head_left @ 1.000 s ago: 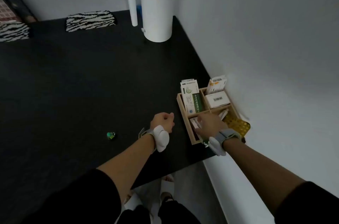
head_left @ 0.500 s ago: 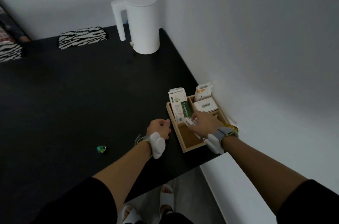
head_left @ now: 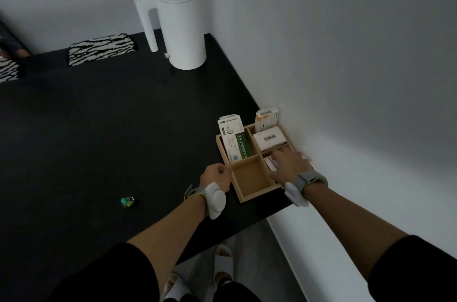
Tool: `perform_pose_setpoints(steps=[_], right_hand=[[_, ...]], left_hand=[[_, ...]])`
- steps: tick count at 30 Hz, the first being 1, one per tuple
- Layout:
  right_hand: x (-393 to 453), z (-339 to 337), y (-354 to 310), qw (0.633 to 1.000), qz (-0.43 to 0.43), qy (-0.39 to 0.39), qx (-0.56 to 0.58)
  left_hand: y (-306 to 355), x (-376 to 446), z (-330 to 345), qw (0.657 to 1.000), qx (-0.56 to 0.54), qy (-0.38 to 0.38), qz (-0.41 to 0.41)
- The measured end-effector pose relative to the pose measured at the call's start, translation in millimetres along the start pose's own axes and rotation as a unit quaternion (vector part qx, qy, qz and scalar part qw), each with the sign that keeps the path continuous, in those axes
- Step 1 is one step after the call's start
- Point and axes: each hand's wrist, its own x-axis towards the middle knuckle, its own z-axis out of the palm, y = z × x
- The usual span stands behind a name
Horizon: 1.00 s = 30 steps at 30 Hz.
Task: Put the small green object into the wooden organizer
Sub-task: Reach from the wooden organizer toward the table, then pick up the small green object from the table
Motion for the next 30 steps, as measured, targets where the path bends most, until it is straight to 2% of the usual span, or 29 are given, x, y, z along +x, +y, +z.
perform_pose_setpoints(steps=[7,13,21,26,30], right_hand=[[6.1,2.5,-2.1,1.000,-0.002,0.021,0.021],[17.7,-20.6,-34.0,0.997,-0.037,0.051,0.045],[29.3,-33.2,-149.3,0.988,-0.131,0.032,0.079],[26.0,-17.9,-219.9,0.979,-0.182,-0.019,0.087],[19.4,1.6,-264.6,0.969,-0.213,-0.086,0.089]], left_hand=[[-2.4,0.2,-4.3,1.000,-0.007,-0.004,-0.008],[-3.9,-3.6,-43.2,0.999,-0.026,0.038,-0.004],[-32.5,-21.1,-151.3,0.989,-0.088,0.118,0.010],[-74.1,-35.6,-206.7,0.973,-0.132,0.189,-0.017],[-110.9,-45.1,-232.7,0.961,-0.165,0.216,-0.049]])
